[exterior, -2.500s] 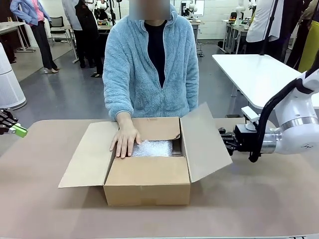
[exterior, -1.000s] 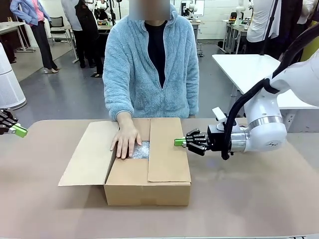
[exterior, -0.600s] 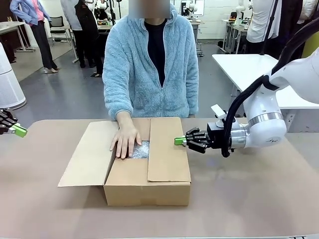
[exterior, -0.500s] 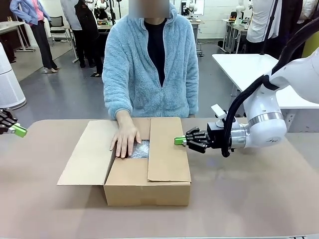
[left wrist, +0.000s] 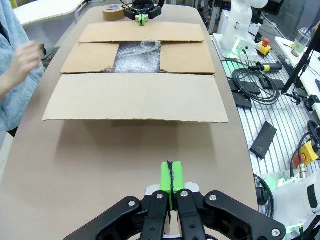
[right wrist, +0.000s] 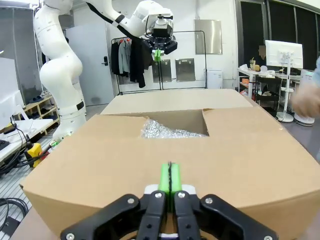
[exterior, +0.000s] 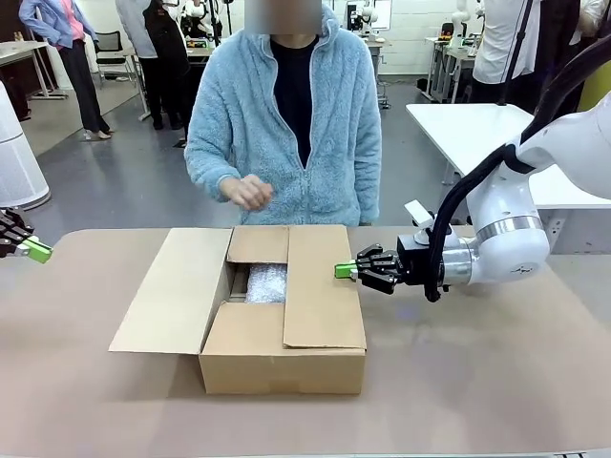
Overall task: Wrap the clocks to prevent damage.
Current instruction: Push the left (or right) flap of the Package Box to close it.
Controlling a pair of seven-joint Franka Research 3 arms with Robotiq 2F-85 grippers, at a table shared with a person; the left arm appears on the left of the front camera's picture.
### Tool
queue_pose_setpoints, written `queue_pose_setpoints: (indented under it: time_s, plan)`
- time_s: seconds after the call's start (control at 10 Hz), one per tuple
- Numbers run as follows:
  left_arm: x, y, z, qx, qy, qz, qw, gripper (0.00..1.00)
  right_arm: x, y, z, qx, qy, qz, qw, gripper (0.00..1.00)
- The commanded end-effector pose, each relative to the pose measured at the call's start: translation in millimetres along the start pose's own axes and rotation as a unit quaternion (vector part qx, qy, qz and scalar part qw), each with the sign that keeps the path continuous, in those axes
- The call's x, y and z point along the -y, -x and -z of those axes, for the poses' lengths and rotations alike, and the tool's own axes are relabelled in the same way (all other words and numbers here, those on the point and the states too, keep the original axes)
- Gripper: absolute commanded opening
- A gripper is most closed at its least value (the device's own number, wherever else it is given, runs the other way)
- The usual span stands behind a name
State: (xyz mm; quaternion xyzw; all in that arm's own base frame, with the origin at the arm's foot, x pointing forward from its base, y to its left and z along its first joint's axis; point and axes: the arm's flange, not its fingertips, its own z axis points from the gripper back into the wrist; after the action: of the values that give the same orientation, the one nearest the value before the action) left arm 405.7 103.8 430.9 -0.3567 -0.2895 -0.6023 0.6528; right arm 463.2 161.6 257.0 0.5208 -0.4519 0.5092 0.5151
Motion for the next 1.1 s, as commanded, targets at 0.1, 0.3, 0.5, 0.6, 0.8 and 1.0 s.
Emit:
queue_pose_setpoints:
  time_s: [0.1, 0.3, 0.5, 0.6, 0.8, 1.0]
  plan:
    - [1, -1, 0, 0.006, -0.002, 0.001, 1.000, 0.00, -3, 5, 2, 0.003, 0.008, -0.001, 1.000, 0.01]
    - [1, -1, 0, 0.006, -0.002, 0.001, 1.000, 0.00, -3, 5, 2, 0.003, 0.008, -0.001, 1.000, 0.01]
    - [-6, 23, 9, 0.035, 0.004, 0.008, 0.999, 0.00, -3, 5, 2, 0.003, 0.008, -0.001, 1.000, 0.01]
    - [-10, 41, 21, 0.038, -0.014, 0.000, 0.999, 0.00, -3, 5, 2, 0.003, 0.008, -0.001, 1.000, 0.01]
    - [-17, 62, 43, 0.040, -0.016, 0.006, 0.999, 0.00, -3, 5, 2, 0.003, 0.008, -0.001, 1.000, 0.01]
    - [-12, 78, 63, 0.068, -0.032, 0.017, 0.997, 0.00, -3, 5, 2, 0.003, 0.008, -0.001, 1.000, 0.01]
